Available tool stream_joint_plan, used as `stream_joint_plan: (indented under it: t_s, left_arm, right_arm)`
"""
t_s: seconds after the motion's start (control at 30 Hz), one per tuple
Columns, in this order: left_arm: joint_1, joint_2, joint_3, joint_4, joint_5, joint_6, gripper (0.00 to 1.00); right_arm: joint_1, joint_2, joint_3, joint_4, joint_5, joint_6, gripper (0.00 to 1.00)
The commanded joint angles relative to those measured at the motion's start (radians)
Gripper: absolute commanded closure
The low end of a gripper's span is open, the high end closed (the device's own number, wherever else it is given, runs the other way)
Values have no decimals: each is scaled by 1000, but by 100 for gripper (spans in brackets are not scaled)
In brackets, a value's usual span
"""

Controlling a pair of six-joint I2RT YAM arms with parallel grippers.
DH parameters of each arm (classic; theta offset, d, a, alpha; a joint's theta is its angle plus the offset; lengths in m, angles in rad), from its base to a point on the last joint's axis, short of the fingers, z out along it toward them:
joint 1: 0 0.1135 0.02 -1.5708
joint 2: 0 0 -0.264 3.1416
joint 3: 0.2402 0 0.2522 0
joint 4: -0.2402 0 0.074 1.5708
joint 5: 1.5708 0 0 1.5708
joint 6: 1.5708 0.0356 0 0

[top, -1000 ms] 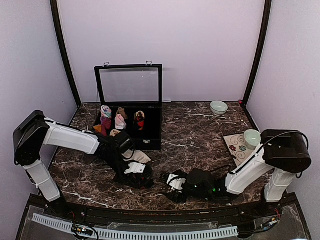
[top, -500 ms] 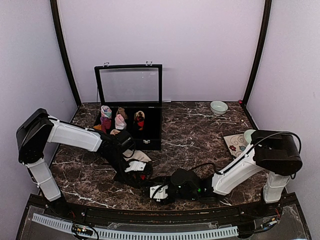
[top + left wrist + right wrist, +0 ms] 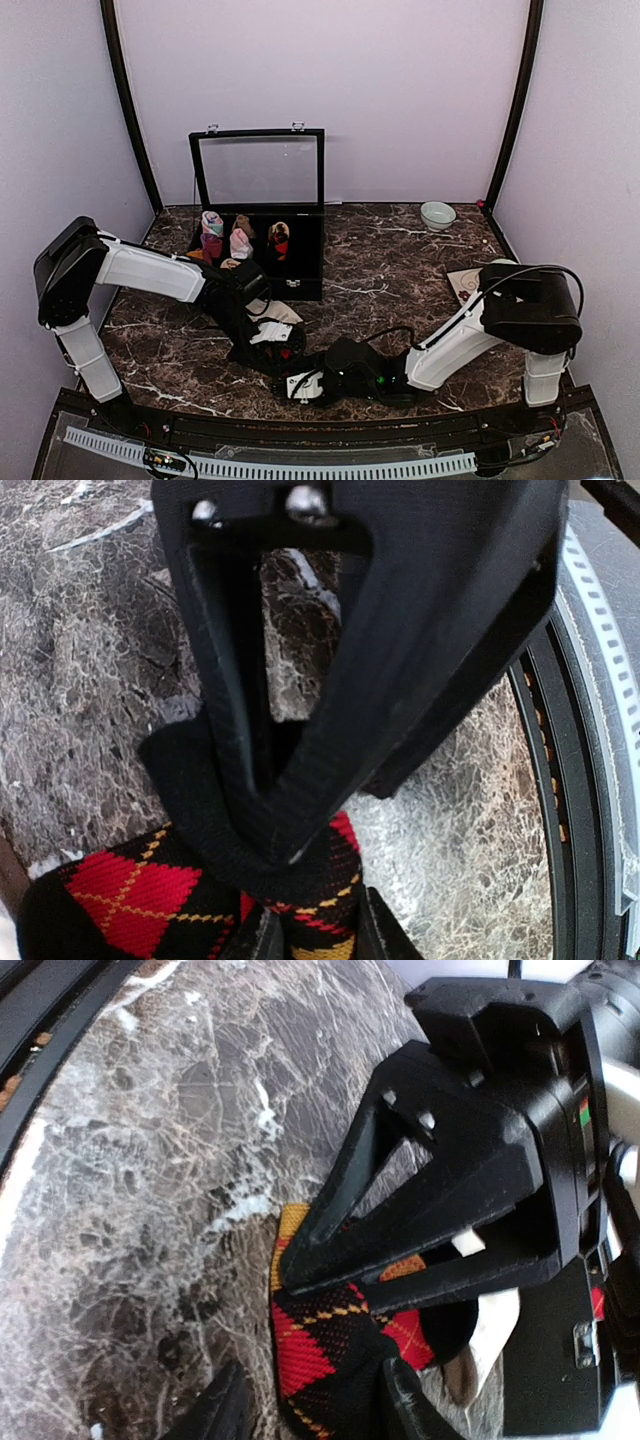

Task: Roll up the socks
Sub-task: Roll the sock at the center of the board.

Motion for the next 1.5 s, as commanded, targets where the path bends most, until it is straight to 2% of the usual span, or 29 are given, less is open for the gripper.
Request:
stream_joint_plan:
  t_s: [0.0,0.07,0.17,0.37,0.47,0.57,0.63,0.87,1.0,1.07,1.17,1.27,1.47]
  left_arm:
    - [-3,56,-39,-105,-77,15,76]
    - [-3,52,-38,-105,-74,14,75]
    - [-3,26,-38,-95,-60,3,72]
    - [3,-29,-40,-75,-51,-27,64]
    - [23,-110,-71,-38,-18,-67,52]
    - [65,-198,-102,-19,13,-106,37]
    - [107,-251,-119,-25,38,-110,32]
    - [240,-388,-220,32,23,-100,26]
    - [318,-425,-178,39,-66,-116,25]
    - [327,-468,-137,-27,-100,-53,7]
    - [328,-526,-107,-115,-110,46,1]
    - [327,-504,-120,-158,-117,85,1]
    - [302,-345,-180,-32,-89,17,1]
  right_arm:
    - [-24,43,36,-107,-41,4,66]
    - [-36,62,65,-172,-62,14,79]
    - [-60,91,117,-292,-106,51,88]
    - [-71,117,158,-432,-182,116,93]
    - [-69,108,167,-467,-226,165,96]
    - [-64,100,158,-482,-228,194,97]
    - [-62,101,160,-500,-237,213,97]
    - [-60,108,183,-549,-260,324,98]
    - [-59,114,215,-604,-300,409,98]
    - [-59,124,243,-653,-317,450,98]
    - [-60,149,294,-734,-334,509,98]
    - [-58,146,311,-762,-334,556,98]
    - [-40,124,299,-783,-280,603,99]
